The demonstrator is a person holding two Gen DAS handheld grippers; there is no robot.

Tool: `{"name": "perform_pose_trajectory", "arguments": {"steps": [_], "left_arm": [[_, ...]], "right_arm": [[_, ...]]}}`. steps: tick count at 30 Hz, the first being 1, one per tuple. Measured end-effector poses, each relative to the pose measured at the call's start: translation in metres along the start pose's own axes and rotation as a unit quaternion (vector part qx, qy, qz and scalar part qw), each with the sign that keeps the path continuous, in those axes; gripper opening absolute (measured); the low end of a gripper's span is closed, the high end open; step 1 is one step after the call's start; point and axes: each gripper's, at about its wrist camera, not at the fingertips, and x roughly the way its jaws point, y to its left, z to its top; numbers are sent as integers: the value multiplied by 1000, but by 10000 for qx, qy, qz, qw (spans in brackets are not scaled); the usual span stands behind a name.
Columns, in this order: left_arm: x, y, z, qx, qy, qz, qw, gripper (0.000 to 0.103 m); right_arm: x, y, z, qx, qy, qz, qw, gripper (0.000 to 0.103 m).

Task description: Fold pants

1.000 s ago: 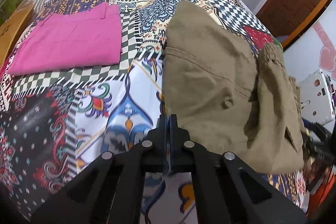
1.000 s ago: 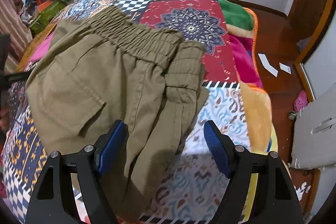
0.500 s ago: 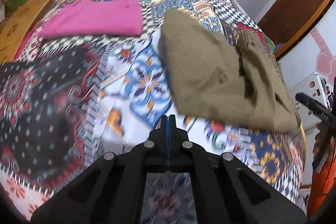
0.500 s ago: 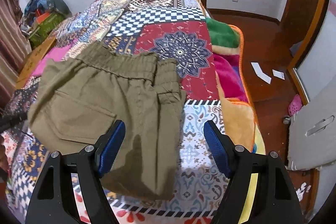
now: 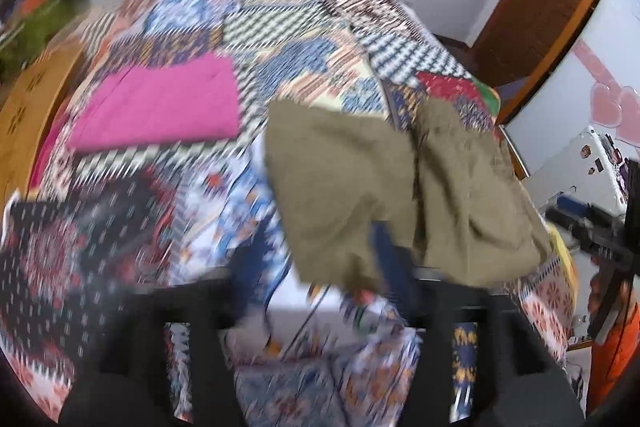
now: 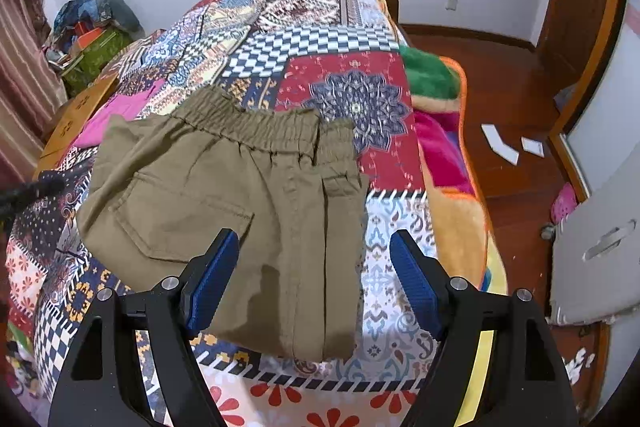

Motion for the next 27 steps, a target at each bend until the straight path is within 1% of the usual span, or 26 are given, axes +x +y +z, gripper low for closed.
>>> {"name": "perform_pose_trajectory", "arguments": {"steps": [2, 4, 6, 7, 8, 9, 10, 11, 12, 13, 14, 15, 17, 19, 21, 25, 27], "left_arm": [[17, -2, 12, 46, 2, 88, 10000, 76], [38, 3, 22, -1, 155, 158, 9998, 76], [64, 14, 31, -170, 395, 162, 9989, 76], [72, 19, 33, -249, 477, 117, 9985, 76], [83, 26, 35, -380, 574, -23, 9976, 73], [89, 30, 36, -471, 640, -181, 9967, 61], [96, 35, 37, -616, 727, -478, 9943, 53], [100, 37, 36, -746, 804, -668, 9917, 43], [102, 39, 36, -836, 812, -752, 9903, 38], [102, 40, 35, -874, 773, -795, 9900, 35], [100, 38, 33, -833, 711, -791, 9908, 29], [98, 36, 32, -774, 654, -728, 9922, 24], [88, 31, 26, -657, 532, -654, 9943, 18], [75, 30, 19, -656, 435, -576, 9952, 15], [63, 34, 13, -714, 339, -528, 9955, 14], [36, 51, -9, -987, 217, -517, 9935, 14], [27, 58, -16, -1033, 178, -416, 9936, 15]], "right_arm": [[4, -2, -6, 32, 99, 22, 9999, 75], [10, -5, -13, 47, 229, -15, 9997, 75], [17, -10, -19, 63, 361, -56, 9993, 75], [22, -13, -21, 79, 436, -71, 9990, 75], [25, -16, -22, 111, 484, -52, 9988, 75], [28, -19, -23, 158, 514, -14, 9986, 75], [31, -23, -23, 229, 530, 35, 9983, 76], [33, -26, -22, 311, 532, 88, 9981, 77], [34, -27, -21, 358, 529, 105, 9979, 77], [37, -29, -19, 401, 524, 123, 9977, 77], [39, -28, -18, 409, 520, 129, 9977, 77], [41, -27, -17, 399, 516, 120, 9978, 77], [45, -22, -14, 308, 506, 80, 9982, 77], [49, -17, -12, 150, 509, 15, 9986, 77], [50, -12, -10, 42, 494, -15, 9988, 77], [51, -4, -3, -107, 512, 57, 9986, 77], [52, 2, 1, -205, 506, 116, 9984, 77]]}}
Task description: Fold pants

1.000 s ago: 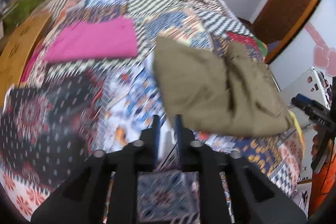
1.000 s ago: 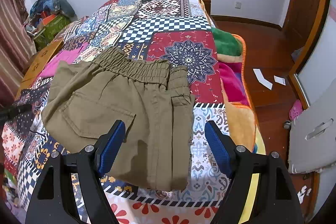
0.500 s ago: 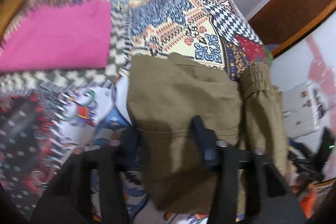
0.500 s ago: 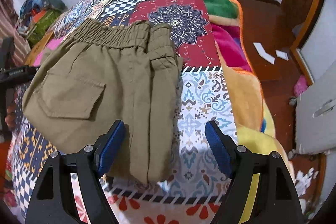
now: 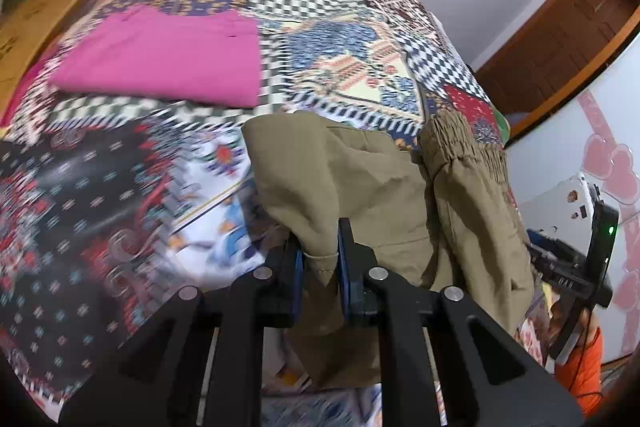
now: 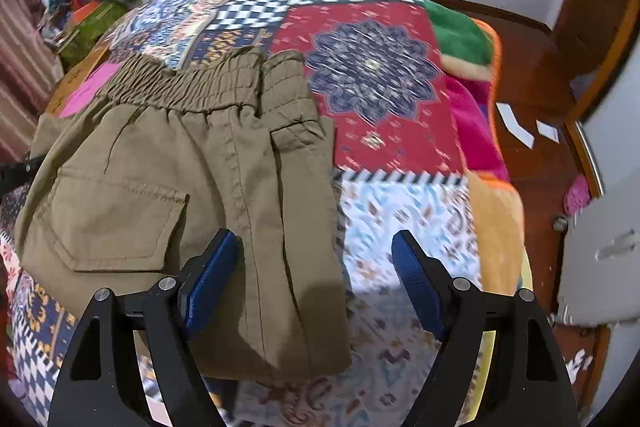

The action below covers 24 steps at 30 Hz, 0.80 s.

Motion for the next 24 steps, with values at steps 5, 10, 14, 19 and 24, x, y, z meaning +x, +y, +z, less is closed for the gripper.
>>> {"name": "perform_pose_trajectory", "arguments": {"steps": [5, 10, 14, 19, 24], "left_arm": [[-11, 18, 1, -46, -38, 365, 9993, 15], [-17, 27, 8, -7, -85, 562, 9984, 21], [-17, 27, 5, 180, 30, 909, 9957, 35], [-41, 29, -5, 181, -194, 1120, 9934, 50], [-63, 15, -11, 189, -366, 712, 9966, 53]], "right_arm": [[-7, 24, 14, -339, -119, 120, 9993, 77], [-17, 54, 36, -796, -344, 268, 9959, 77], [-17, 82, 55, -1075, -431, 480, 9921, 77], [-13, 127, 65, -1625, -485, 741, 9827, 77], [-2, 169, 67, -2172, -386, 918, 9710, 77]]}}
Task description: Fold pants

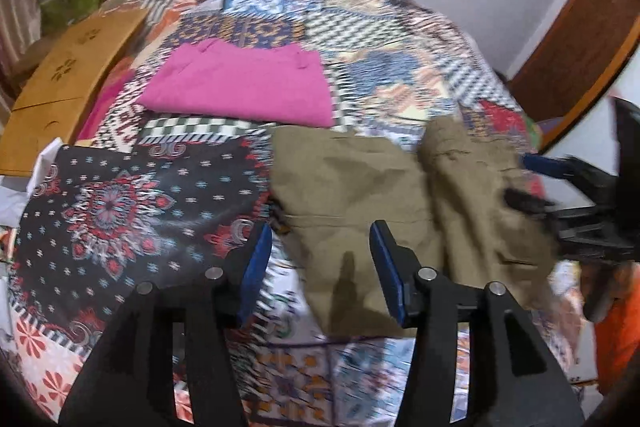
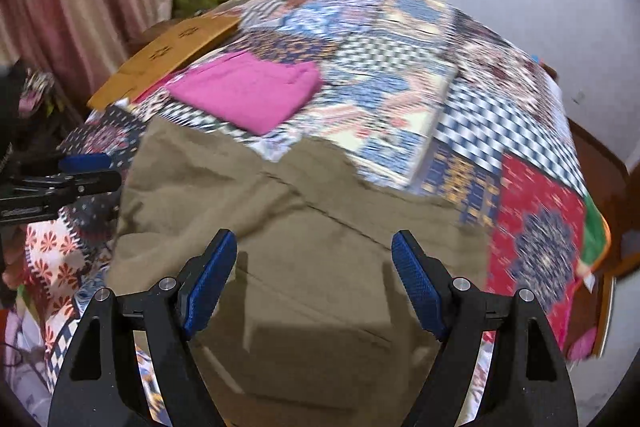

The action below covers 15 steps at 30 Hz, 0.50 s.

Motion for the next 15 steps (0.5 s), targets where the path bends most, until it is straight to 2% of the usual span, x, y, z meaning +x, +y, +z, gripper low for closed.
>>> {"name": "perform_pose_trajectory", "arguments": {"steps": [4, 8, 11, 15], "left_arm": [[1, -28, -4, 256, -64, -366, 9990, 65], [29, -47, -9, 344, 267, -495, 9978, 66], [54, -55, -17, 446, 466, -345, 9973, 67], [64, -55, -24, 509, 440, -293, 9973, 69]], "right_arm": [[22, 18, 6, -396, 340, 69, 9986, 77], [43, 15, 6, -431, 729, 21, 9964, 75], [42, 6, 6, -366, 755, 22, 9965, 75], [46, -3, 3, -566, 762, -454, 9945, 75]]}}
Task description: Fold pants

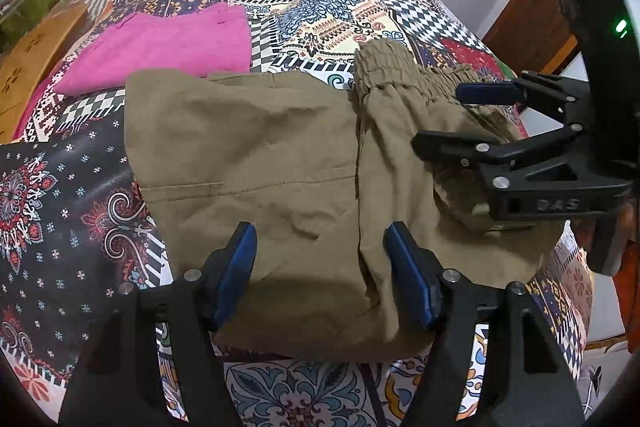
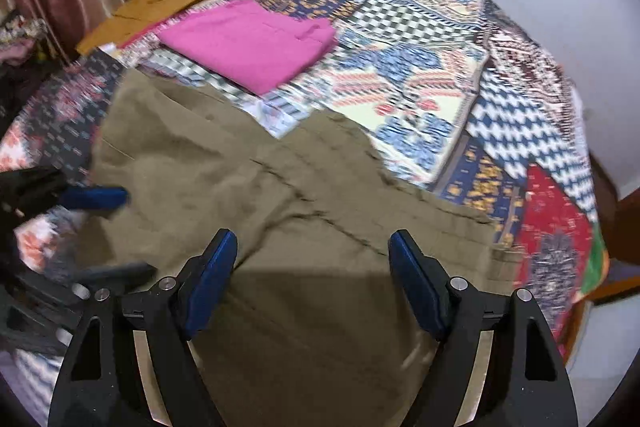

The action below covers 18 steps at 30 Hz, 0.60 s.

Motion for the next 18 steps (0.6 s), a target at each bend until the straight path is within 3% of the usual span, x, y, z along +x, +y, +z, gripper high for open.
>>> {"name": "perform_pose_trajectory", "arguments": {"steps": [4, 13, 16, 18], "left_arm": [[2, 1, -2, 20, -43, 54, 10000, 69], [2, 5, 0, 2, -77, 88, 9999, 72], [3, 3, 0, 19, -75, 144, 9999, 72], [3, 4, 0, 3, -73, 144, 9999, 73]], "right_arm": [[7, -13, -4, -27, 54, -90, 9999, 76], [-27, -41, -14, 524, -188, 60, 9984, 76], [-37, -35, -12, 422, -375, -335, 9978, 75], [-42, -34, -10, 407, -485, -323, 9975, 75]]}}
